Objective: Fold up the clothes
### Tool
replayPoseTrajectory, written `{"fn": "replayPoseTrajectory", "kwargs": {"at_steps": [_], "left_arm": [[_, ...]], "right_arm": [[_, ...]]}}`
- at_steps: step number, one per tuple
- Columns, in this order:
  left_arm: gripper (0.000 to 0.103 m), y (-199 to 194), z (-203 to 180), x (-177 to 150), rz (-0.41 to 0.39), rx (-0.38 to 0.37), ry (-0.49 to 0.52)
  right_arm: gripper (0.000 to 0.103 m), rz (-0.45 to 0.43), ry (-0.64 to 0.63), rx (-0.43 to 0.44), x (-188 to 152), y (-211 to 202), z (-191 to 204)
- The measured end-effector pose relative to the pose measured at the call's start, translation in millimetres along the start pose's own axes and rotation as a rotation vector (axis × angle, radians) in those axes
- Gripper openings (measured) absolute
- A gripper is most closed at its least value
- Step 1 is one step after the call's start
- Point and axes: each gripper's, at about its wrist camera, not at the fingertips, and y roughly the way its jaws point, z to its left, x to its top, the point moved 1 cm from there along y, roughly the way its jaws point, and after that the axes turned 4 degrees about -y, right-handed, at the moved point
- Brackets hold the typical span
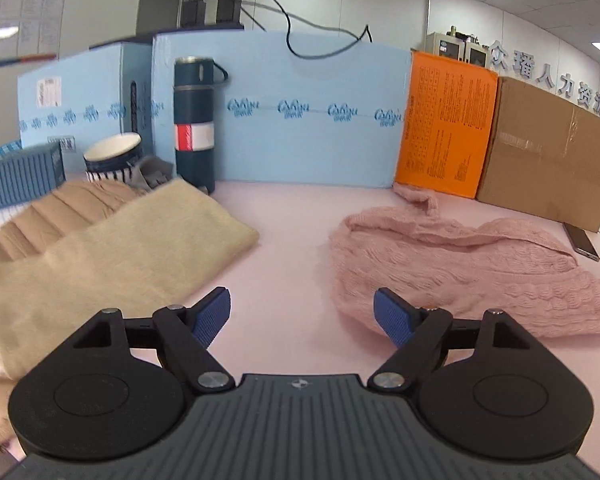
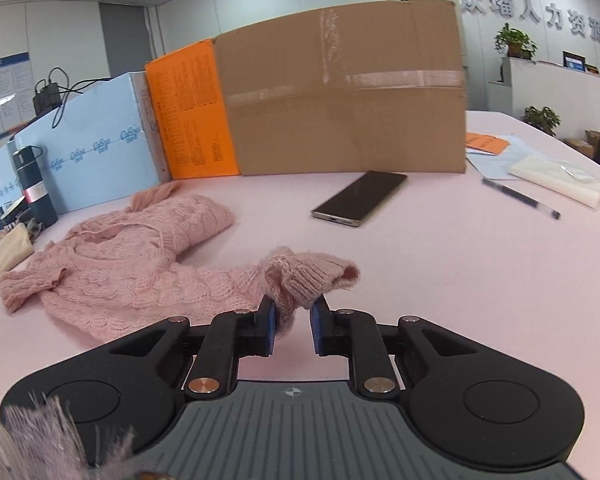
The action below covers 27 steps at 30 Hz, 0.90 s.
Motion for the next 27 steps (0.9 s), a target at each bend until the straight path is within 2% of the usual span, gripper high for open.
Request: {"fn": "replayPoseTrajectory", "kwargs": {"at_steps": [2,3,4,6,7,8,10,11,13,14,17,19,22,24,27], "left_arm": [[0.081,-3.7,1.4,11.8,-0.035,0.02,0.039],[0.084,-2.5,0.2,18.0,-0.045,0.022,0.054],[0.085,2.1,-4.1,24.3,-0.049,0.02,0.071],[0.085,15.3,-16.4,36.5,-0.058,0.01,0.105],[0.087,27.5,-26.7,42.7,-0.062,-0.008,0.125],[0.087,39.6,-36.6,47.6,-0.061,-0.024,0.14],[0.087,70.8,-62.7,59.2,-0.037,-0.035,0.132],[0.087,85.7,-75.7,63.7,-0.019,-0.065,0.142],[0.088,116.2,-101.8,70.0,0.02,-0.134,0.182],[0.088,130.6,-113.1,69.4,0.04,-0.145,0.206],[0.088,177.1,-137.7,64.3,0.11,-0.073,0.246],[0.087,197.6,-139.5,57.7,0.171,-0.056,0.179],[0.087,216.7,-134.2,44.0,0.266,-0.073,0.107],[0.087,224.2,-130.9,33.6,0.283,-0.05,0.101],[0.092,231.2,-126.2,18.4,0.267,-0.044,0.094]], "right_arm": [[0.016,0.015,0.024,-0.041,-3.8,-7.0,-12.4],[0.025,0.01,0.026,-0.096,-4.6,-10.6,-16.3],[0.046,-0.026,0.018,-0.159,-3.5,-14.3,-16.3],[0.06,-0.099,0.003,-0.283,-1.1,-21.7,-16.1],[0.061,-0.136,-0.001,-0.293,1.9,-23.0,-14.5],[0.064,-0.156,0.001,-0.274,6.3,-20.8,-11.9],[0.082,-0.167,-0.003,-0.207,15.9,-9.4,-5.1],[0.083,-0.16,-0.008,-0.161,21.2,-0.3,-0.9],[0.083,-0.133,-0.007,-0.078,30.2,23.1,8.8],[0.083,-0.11,0.005,-0.028,34.5,37.2,12.9],[0.083,-0.042,0.105,0.105,44.9,79.9,17.0],[0.083,-0.007,0.182,0.166,51.1,107.9,15.5],[0.083,0.049,0.241,0.176,61.7,148.6,14.8],[0.083,0.087,0.27,0.202,67.9,174.2,17.3],[0.083,0.143,0.418,0.346,71.1,207.5,24.4]]}}
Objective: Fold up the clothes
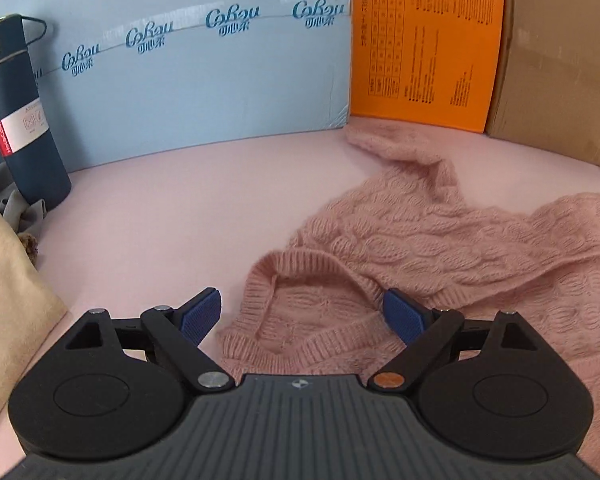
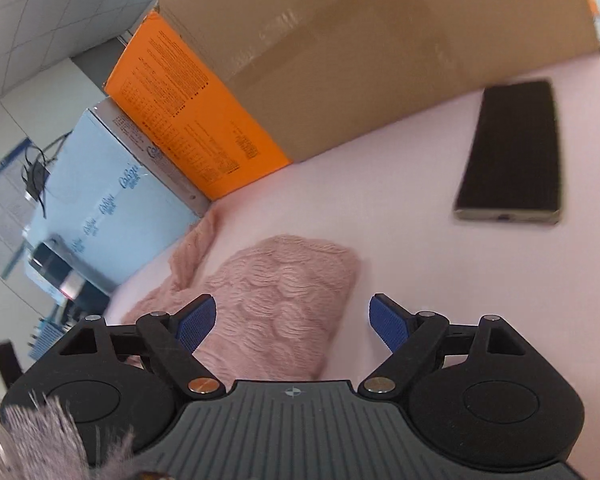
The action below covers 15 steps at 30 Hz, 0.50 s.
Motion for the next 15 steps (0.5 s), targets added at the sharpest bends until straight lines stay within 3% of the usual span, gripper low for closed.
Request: {"fn": "replayPoseTrajectory", "kwargs": {"at_steps": [1,4,6,7,8,10,12,15], "left_arm": [[0.093,-0.9,2.0,-0.2,-0.002,-0.009,-0.006],[0.093,-1.9,9.1,-0.8,-0.002,-0.037,-0.02],[0.094,-2.3,9.9,-1.0,-0.003,-0.04,-0.027],[0.094,-1.9,8.8,-1.2,-0.003,-0.037,-0.022],[0.095,-1.7,8.0,-1.2,-0.001,-0.031,-0.02],[0.1,-1.3,6.7,-1.0,0.003,-0.017,-0.016],[0.103,-0.6,8.2,-0.7,0.009,-0.016,-0.024],[0.103,-0.7,9.0,-0.7,0.011,-0.015,-0.026]], "right_arm": [[0.083,0.007,0.034,0.053,0.9,9.6,2.4],[0.085,-0.064,-0.098,0.372,1.4,14.0,47.1],[0.086,-0.041,-0.208,0.674,-1.3,7.5,79.5],[0.086,-0.036,-0.246,0.721,-1.0,3.5,89.7],[0.088,-0.037,-0.263,0.71,1.3,0.7,94.6],[0.103,-0.064,-0.267,0.589,8.2,-2.6,93.7],[0.103,-0.101,-0.269,0.387,13.1,-1.0,87.8],[0.103,-0.068,-0.393,-0.031,11.2,16.5,86.2]]}}
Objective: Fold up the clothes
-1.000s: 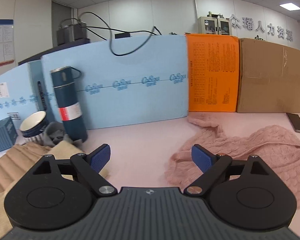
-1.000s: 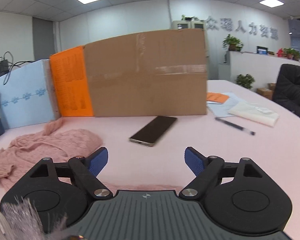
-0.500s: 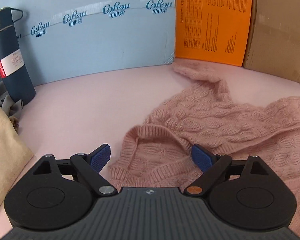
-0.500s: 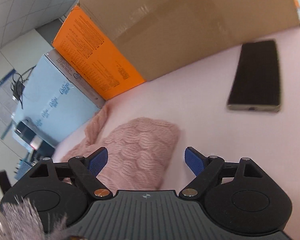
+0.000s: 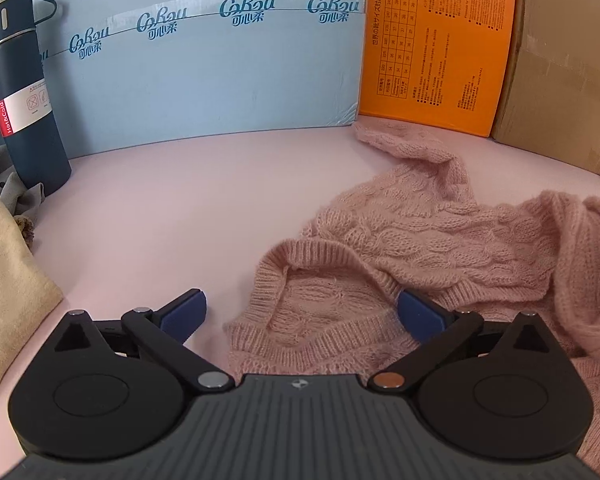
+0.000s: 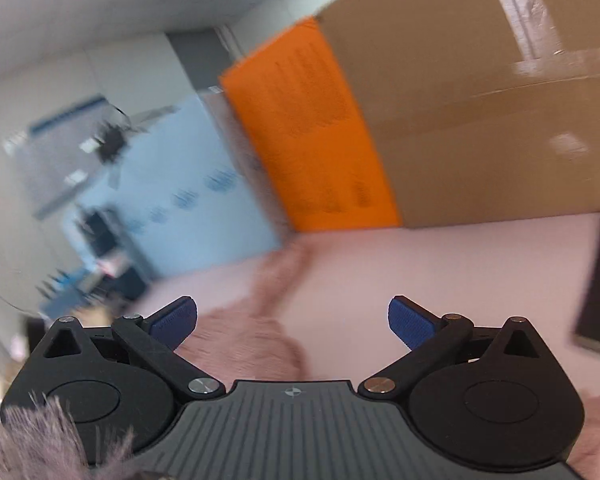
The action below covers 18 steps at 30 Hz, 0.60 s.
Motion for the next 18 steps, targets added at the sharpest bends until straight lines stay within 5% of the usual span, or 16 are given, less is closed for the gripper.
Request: {"fn": "replayPoseTrajectory", "kwargs": {"at_steps": [3,6,9,15,18], "left_arm": [[0.103,-0.9,-0.1,-0.3,0.0,0.002,0.003],[0.103,-1.5,0.1,-0.2,0.0,0.001,0.002],[0.103,1.1,-0.6,0.2,0.0,-0.001,0.002],[0.103,1.6,0.2,-0.5,0.001,-0.003,0.005],[0.103,1.6,0.7,-0.7,0.0,-0.002,0.008]], "right_arm": [[0.103,0.126,-0.077,-0.06,-13.3,23.5,6.4],[0.096,0.178,-0.145,0.031,-30.6,39.3,28.5],[0.032,0.213,-0.269,0.07,-45.4,49.7,55.5],[0.026,0.06,-0.275,0.021,-43.3,6.9,62.2],[0.019,-0.039,-0.278,-0.113,-34.3,-26.4,51.9]]}}
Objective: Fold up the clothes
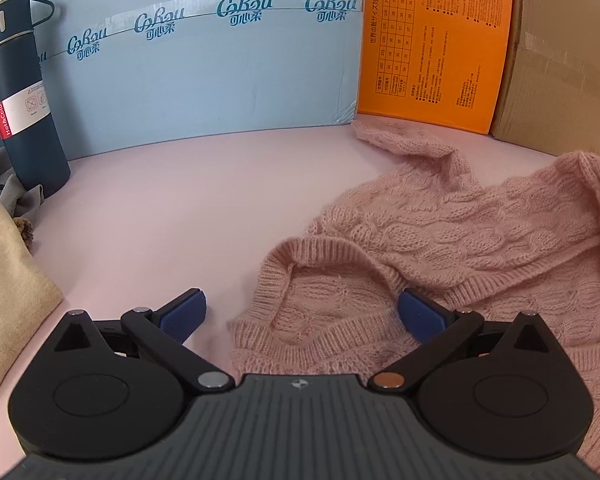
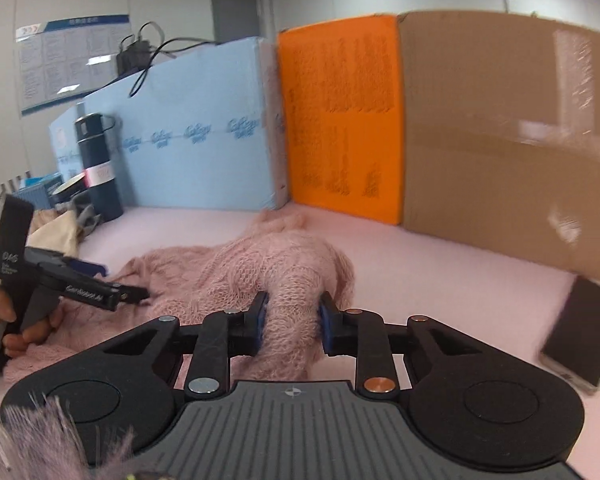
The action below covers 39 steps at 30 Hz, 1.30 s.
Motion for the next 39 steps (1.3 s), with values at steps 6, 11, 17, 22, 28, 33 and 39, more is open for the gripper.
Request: {"fn": "replayPoseTrajectory", "kwargs": {"at_steps": [6,11,17,22,28,33,39], "left_arm": [[0.103,-0.4,1.2,-0.2,-0.001,0.001,0.001],[0.103,-0.4,1.0,-0.4,-0.001,0.001,0.001],[0.103,-0.9,2.0,-0.6,-0.002,-0.001,0.0],[0.103,-1.3,1.6,-0.7,-0.003,0.002,0.001],[0.103,-1.7,1.8,-0.9,-0.003,0.003,0.003],[0.103,-1.5,3.5,-0.9,-0.003,-0.002,0.002],[0.103,-2.2,3.4,-1.3,-0.004,-0.002,0.004]], "right_arm": [[0.02,-0.114,-0.012,-0.445,-0.9,-60.9,-36.1],[0.081,-0.219,0.101,-0.472,-15.5,-101.3,-62.5],[0.081,-0.073,0.138,-0.41,-32.8,-105.3,-65.5],[0.061,0.173,0.118,-0.275,-62.1,-84.1,-50.4],[0.048,0.251,0.234,-0.258,-77.8,-60.1,-65.7],[0.048,0.201,0.266,-0.261,-71.6,-32.0,-77.4],[0.011,0.217,0.124,-0.271,-59.7,-52.2,-52.7]]}}
